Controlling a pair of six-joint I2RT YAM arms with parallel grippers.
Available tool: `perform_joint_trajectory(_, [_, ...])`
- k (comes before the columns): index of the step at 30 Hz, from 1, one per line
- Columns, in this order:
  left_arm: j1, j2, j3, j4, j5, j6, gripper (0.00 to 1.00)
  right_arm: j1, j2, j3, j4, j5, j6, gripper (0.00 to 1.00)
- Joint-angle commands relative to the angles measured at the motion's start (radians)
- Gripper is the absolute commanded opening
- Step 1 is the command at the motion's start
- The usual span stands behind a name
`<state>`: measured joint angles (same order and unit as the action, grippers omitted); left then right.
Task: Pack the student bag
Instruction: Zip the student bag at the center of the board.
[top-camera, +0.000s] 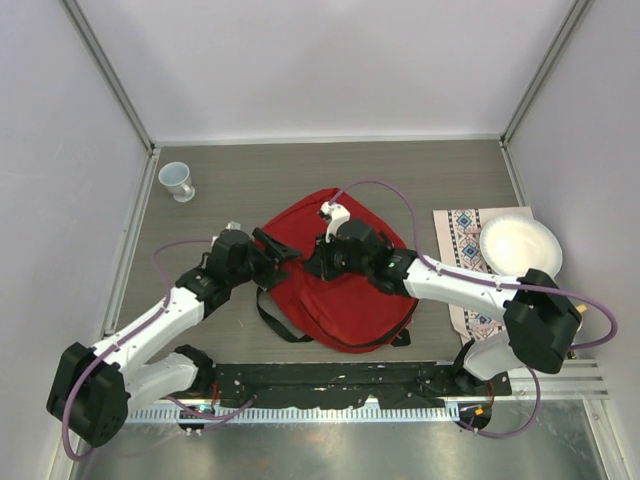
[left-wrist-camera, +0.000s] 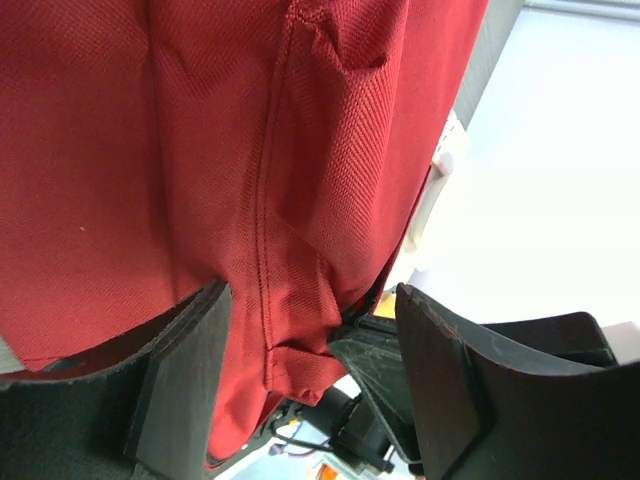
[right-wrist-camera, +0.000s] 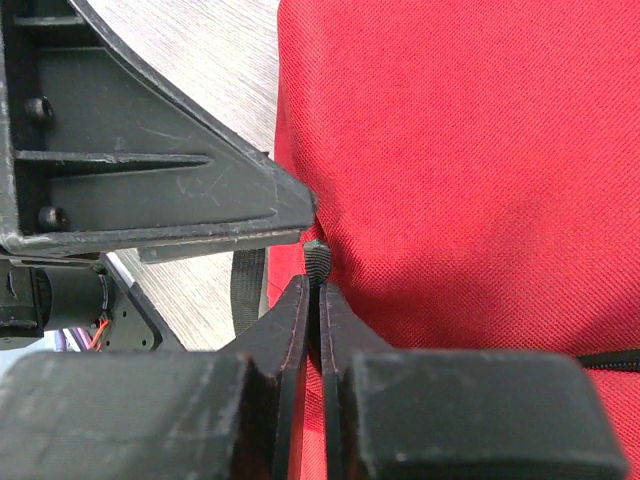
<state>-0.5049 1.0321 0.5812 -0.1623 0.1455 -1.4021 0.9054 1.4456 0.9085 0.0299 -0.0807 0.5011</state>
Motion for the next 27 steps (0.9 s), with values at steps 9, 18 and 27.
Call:
perform_joint_trajectory(9, [-0.05,0.034,-0.038,0.138,-0.129,-0.162,0.54,-0.003,-0.076,-0.028,0.093,-0.021,0.007,0.01])
perform_joint_trajectory(18, [-0.05,0.068,-0.038,0.158,-0.119,-0.133,0.03,-0.003,-0.079,-0.04,0.1,-0.018,0.005,0.09])
perform_joint_trajectory(27, [-0.05,0.062,-0.035,0.158,-0.106,-0.098,0.0,-0.002,-0.047,-0.026,0.123,-0.016,0.024,0.24])
